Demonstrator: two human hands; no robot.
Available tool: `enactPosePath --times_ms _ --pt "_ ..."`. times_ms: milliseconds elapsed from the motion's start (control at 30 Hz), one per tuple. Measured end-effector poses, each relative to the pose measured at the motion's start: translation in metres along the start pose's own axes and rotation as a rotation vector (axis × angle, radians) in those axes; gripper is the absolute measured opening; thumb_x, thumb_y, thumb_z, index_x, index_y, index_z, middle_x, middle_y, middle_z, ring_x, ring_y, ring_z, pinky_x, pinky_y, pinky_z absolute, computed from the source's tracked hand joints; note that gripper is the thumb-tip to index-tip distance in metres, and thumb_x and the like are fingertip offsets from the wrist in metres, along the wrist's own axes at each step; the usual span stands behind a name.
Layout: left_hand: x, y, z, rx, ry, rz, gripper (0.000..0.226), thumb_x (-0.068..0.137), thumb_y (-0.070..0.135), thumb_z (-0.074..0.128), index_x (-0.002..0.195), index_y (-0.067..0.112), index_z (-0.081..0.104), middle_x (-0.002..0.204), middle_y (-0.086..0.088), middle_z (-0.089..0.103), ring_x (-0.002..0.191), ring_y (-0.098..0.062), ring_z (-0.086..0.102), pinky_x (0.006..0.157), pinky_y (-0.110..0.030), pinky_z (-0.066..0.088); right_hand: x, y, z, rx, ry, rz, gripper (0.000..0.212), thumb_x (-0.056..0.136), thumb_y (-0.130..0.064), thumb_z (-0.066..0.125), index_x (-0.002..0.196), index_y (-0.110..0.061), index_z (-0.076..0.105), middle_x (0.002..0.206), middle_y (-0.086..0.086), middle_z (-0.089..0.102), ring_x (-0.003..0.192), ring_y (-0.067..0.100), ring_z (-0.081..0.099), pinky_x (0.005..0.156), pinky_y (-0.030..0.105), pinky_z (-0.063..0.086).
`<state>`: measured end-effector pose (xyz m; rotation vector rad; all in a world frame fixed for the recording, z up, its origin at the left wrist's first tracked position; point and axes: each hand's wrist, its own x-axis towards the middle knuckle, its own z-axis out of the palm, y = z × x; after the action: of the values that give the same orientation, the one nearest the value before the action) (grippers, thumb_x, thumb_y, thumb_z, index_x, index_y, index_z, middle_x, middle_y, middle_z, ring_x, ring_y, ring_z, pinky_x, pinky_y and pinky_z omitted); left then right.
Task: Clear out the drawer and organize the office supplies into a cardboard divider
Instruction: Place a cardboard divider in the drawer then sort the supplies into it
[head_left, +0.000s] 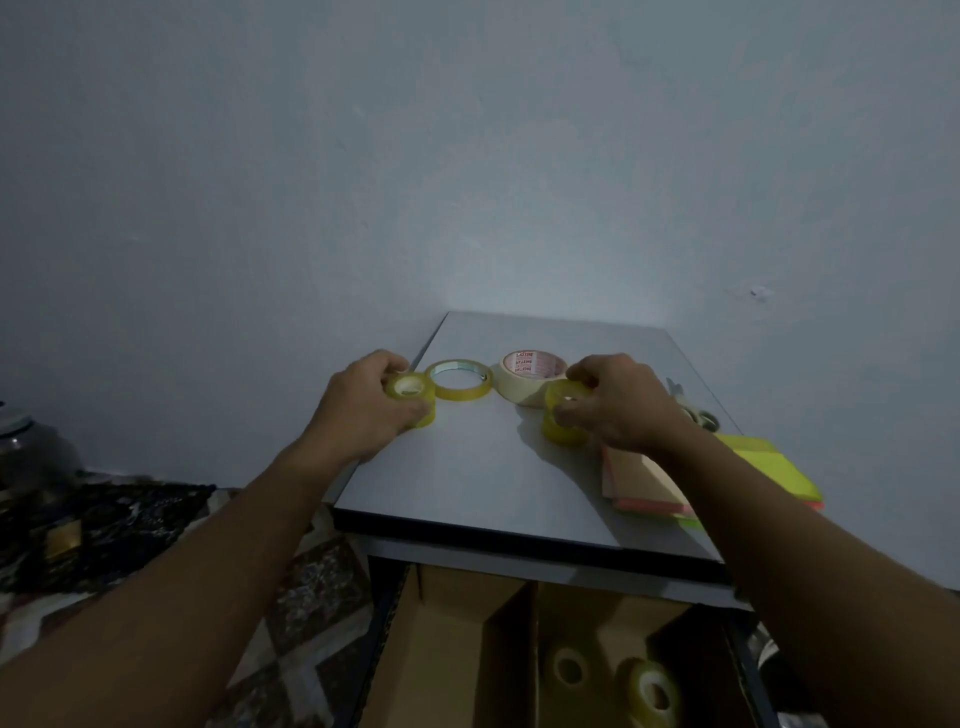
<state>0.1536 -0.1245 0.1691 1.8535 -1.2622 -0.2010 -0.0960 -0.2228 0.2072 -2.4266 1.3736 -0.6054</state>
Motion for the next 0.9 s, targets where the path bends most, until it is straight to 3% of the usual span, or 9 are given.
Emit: enactPosePath --times_ms 200,600,900 --pt "0.008 -0.012 0.010 -0.003 -0.003 -0.009 0.047 0.073 0.029 0.085 0.114 0.020 0.065 0.101 0.005 0.065 0.091 -0.014 0.063 0.072 -0.022 0.044 0.005 0.006 0.014 -0.057 -0.022 -0.022 0.054 0.079 -0.034 0.074 0.128 -0.013 0.062 0.116 0.009 0.064 0.098 0.022 0.058 0.079 0.031 0.050" --pt "0.014 -0.017 0.011 -0.047 -0.057 -0.017 0.054 0.069 0.030 0.089 0.115 0.021 0.063 0.096 0.007 0.066 0.088 -0.013 0.063 0.065 -0.019 0.044 0.009 0.009 0.016 -0.082 -0.063 -0.016 0.063 0.079 -0.034 0.076 0.135 -0.015 0.054 0.129 0.009 0.056 0.110 0.025 0.055 0.081 0.028 0.044" --pt "0.012 -0.017 0.013 -0.047 -0.069 0.004 0.059 0.067 0.033 0.090 0.118 0.023 0.062 0.092 0.013 0.063 0.079 0.003 0.057 0.061 -0.011 0.040 0.012 0.009 0.016 -0.080 -0.070 -0.010 0.064 0.077 -0.037 0.078 0.133 -0.016 0.054 0.125 0.008 0.058 0.103 0.021 0.055 0.078 0.028 0.046"
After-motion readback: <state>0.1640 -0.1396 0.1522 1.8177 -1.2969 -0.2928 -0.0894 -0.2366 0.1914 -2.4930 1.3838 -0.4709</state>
